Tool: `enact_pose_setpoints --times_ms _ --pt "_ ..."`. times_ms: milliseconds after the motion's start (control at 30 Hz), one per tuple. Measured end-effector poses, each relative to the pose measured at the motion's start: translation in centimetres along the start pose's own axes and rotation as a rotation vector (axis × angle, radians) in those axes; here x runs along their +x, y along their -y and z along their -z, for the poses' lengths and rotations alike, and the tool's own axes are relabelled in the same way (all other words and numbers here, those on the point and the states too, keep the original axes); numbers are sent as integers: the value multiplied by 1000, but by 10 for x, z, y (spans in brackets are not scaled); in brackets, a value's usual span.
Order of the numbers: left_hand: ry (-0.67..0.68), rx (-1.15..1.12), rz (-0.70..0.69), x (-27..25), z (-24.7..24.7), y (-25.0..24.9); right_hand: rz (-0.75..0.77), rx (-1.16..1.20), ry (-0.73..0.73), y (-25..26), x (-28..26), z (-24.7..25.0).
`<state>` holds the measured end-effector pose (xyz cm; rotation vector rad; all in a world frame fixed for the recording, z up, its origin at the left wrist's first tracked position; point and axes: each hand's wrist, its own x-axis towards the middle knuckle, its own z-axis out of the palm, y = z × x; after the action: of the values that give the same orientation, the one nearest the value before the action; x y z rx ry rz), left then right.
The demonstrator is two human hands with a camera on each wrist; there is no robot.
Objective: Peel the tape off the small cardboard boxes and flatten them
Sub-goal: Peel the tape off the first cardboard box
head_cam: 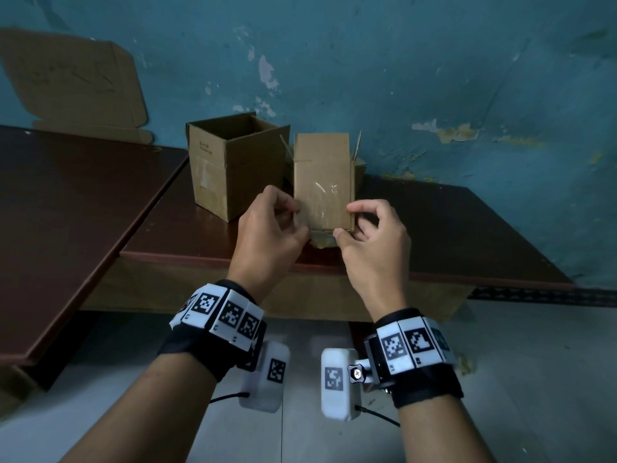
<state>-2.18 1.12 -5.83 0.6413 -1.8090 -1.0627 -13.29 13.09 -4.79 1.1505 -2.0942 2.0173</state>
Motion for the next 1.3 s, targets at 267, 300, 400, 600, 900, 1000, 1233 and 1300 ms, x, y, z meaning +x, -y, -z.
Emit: enact_pose_setpoints --times_ms 267,300,400,600,900,1000,1233,1300 --pt "-25 67 -31 -2 1 -1 -41 99 14 4 -2 -3" --pt "-30 82 -39 -3 0 -1 -39 97 15 3 -3 -4" --pt "-49 110 -54 -3 0 -1 -30 85 14 3 -3 -6" --pt "-54 24 -43 -5 -1 -8 -38 56 9 4 -1 0" --pt "-27 30 -88 -5 -2 -4 -94 13 -18 9 -4 1" --pt "-22 87 -130 -5 -2 -4 -102 -70 -80 7 -4 -4" --pt "-48 137 -188 -4 -1 -5 -157 -187 -133 0 -1 -8" --pt "-32 110 -208 -7 -3 -8 -195 -180 -124 0 1 -5"
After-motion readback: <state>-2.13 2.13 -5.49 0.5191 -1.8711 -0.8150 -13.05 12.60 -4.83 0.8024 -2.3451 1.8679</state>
